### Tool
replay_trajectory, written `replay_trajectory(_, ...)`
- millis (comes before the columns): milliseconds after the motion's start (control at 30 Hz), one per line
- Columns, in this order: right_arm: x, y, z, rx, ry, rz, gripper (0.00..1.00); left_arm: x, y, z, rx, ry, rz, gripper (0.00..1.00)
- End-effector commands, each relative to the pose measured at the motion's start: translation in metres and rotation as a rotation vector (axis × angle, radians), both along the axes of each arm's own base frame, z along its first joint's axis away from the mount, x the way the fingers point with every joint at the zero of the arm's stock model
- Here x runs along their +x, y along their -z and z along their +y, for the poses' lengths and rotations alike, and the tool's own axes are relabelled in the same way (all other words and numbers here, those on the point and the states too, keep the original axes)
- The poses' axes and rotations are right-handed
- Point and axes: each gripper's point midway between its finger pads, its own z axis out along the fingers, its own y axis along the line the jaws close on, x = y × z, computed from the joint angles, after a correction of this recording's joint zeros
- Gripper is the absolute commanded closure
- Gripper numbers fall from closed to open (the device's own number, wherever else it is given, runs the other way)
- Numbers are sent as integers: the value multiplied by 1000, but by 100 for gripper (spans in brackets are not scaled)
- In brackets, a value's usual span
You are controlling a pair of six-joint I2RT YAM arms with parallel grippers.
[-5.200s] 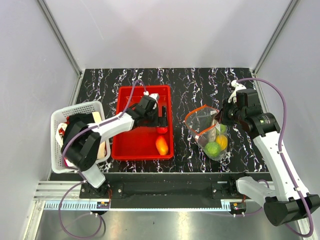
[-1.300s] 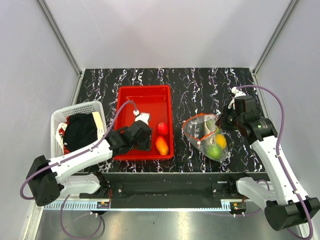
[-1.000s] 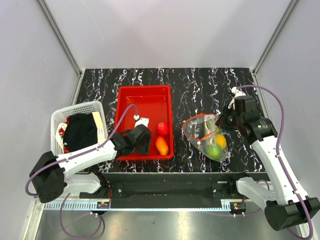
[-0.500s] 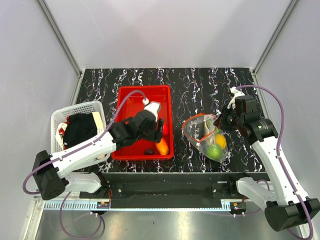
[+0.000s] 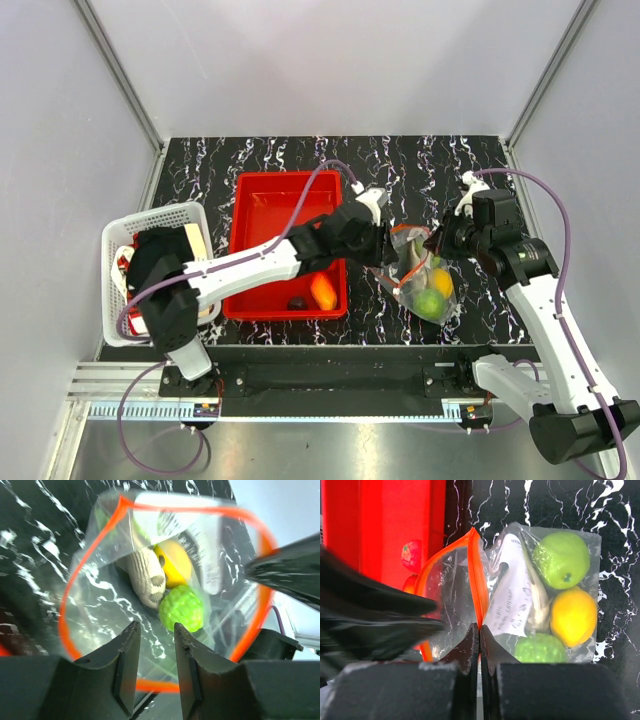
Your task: Open the zip-top bag and remove the fake food
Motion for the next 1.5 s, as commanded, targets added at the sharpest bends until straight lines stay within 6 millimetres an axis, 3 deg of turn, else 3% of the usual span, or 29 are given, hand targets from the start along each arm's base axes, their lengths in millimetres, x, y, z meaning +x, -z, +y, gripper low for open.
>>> replay_trajectory(0,5,-35,1,50,38,-96,100,2,-33,-35,-160,-18,-14,65)
replay_trajectory(100,6,-34,3,73,56,-88,100,7,-15,-46,-147,-38,22,59)
replay_trajectory(200,5,-32,6,96,55,-82,100,12,-9,-58,-160,-48,41,52)
replay_trajectory(367,4,-34,6,111,69,-82,100,25,21,-73,-131,-91,59,50)
replay_trajectory(500,3,-39,6,115,69,-95,100,35,38,-76,-116,-145,51,52)
replay_trajectory(667,1,-38,5,115,70,-95,100,44,66,-78,-82,-212,75,40)
replay_trajectory(800,-1,-33,4,114,73,-86,100,47,72,-96,-112,-211,86,27)
replay_trajectory(967,-3,-29,5,114,67,-77,100,40,77,-114,-143,-180,84,18)
replay_trajectory(1067,-3,-24,6,115,63,-67,100,40,92,-118,-116,-203,98,16)
replay_trajectory(1333,-3,-14,9,113,43,-45,100,37,125,-129,-57,-232,105,17)
replay_trajectory(1367,-3,-14,7,109,49,-48,100,38,126,-128,-52,-241,100,19)
replay_trajectory(1467,-4,-13,4,89,55,-52,100,42,122,-120,-30,-249,65,40)
